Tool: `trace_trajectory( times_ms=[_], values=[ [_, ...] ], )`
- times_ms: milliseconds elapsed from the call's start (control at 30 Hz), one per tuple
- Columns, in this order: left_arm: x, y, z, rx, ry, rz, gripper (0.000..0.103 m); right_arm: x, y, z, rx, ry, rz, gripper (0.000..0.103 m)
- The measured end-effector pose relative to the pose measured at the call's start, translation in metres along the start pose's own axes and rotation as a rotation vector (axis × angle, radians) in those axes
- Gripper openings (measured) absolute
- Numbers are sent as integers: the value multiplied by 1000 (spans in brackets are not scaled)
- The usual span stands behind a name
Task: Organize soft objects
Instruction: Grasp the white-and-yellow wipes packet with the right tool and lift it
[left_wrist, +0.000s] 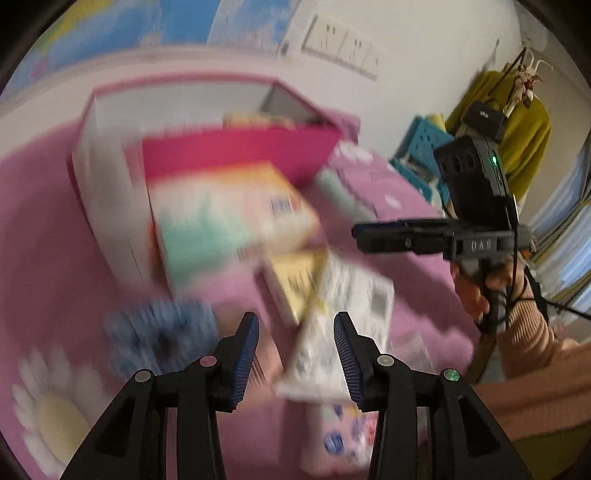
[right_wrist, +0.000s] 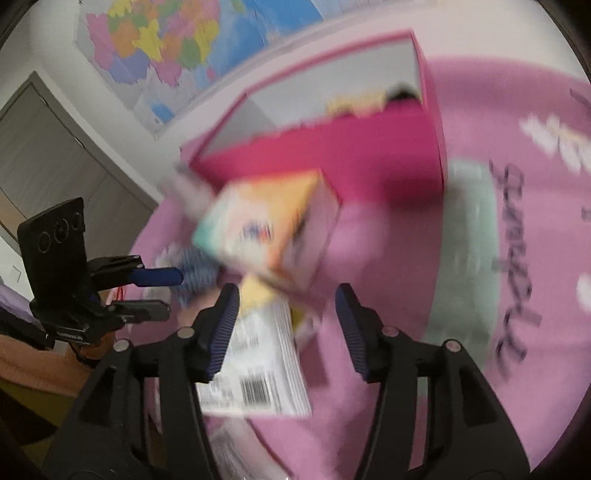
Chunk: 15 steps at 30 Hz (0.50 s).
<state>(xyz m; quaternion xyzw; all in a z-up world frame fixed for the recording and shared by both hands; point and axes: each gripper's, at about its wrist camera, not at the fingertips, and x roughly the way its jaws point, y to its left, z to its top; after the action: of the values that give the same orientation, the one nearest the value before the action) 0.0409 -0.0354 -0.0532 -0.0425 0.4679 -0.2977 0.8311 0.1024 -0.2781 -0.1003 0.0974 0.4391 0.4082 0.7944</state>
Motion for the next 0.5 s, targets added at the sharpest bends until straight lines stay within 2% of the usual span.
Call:
trace_trajectory(
  times_ms=[33, 100, 233, 333, 367, 500],
  values=[
    [1, 0, -6, -13, 12, -6, 43, 1, -1, -4, 10, 9, 9, 58],
    [1, 3, -17, -52, 41, -65, 43, 3, -3, -14, 34, 28, 28, 59],
    [6, 3, -31, -75, 93, -76, 47, 6, -3, -23, 46, 39, 68, 59],
    [14, 4, -35, -98, 134, -98, 47, 11, 2, -26, 24, 58, 48, 58],
    [17, 4, -37, -104, 145, -110, 47, 12, 2, -27, 21, 60, 43, 44],
    [22, -1, -35, -105, 148, -139, 50, 5, 0, -28, 42, 16, 62, 33]
  ],
)
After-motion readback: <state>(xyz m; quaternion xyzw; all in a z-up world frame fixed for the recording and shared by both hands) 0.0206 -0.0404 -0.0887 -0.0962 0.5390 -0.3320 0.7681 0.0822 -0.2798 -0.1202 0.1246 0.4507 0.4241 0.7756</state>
